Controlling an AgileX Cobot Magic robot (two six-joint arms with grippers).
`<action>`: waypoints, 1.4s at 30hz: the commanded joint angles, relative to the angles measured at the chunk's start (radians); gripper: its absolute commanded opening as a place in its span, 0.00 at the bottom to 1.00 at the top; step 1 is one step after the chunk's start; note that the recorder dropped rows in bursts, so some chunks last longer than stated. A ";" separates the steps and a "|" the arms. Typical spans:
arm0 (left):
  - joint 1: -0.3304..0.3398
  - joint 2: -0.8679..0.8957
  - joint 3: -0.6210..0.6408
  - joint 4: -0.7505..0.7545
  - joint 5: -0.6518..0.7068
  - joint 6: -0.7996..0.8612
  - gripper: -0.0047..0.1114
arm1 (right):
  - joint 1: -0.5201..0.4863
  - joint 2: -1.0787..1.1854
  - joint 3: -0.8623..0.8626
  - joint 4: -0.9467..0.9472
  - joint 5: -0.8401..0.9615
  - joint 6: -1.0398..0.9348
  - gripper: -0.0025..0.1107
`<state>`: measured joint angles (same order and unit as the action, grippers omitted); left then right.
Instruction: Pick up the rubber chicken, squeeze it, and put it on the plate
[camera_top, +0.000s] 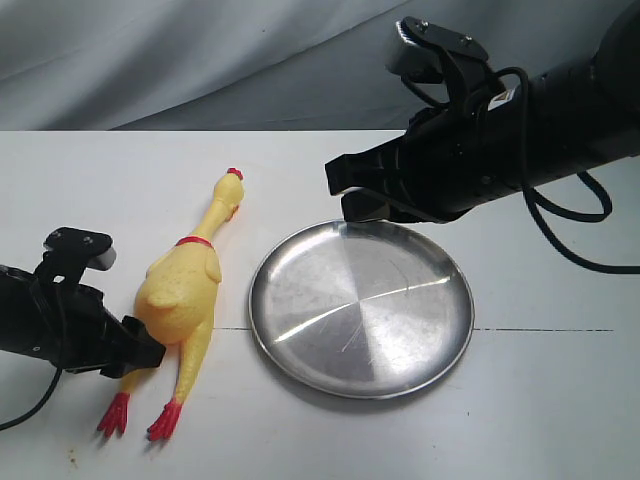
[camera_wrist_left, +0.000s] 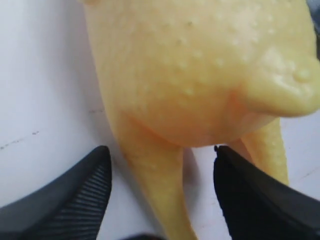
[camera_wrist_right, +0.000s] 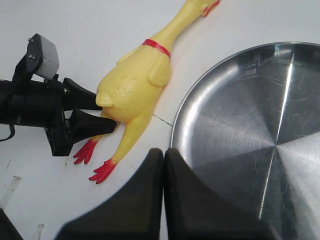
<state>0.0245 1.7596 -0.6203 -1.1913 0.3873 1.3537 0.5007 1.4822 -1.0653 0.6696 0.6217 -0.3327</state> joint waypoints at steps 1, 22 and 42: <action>-0.007 0.011 -0.002 -0.009 -0.026 0.038 0.54 | 0.004 0.003 -0.006 0.005 -0.004 -0.004 0.02; -0.153 0.013 -0.002 -0.027 -0.231 0.061 0.52 | 0.004 0.003 -0.006 0.012 -0.004 -0.004 0.02; -0.153 0.071 -0.002 -0.030 -0.224 0.003 0.29 | 0.004 0.003 -0.006 0.012 -0.004 -0.004 0.02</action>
<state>-0.1253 1.8094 -0.6427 -1.2238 0.1367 1.3724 0.5007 1.4822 -1.0653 0.6764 0.6217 -0.3327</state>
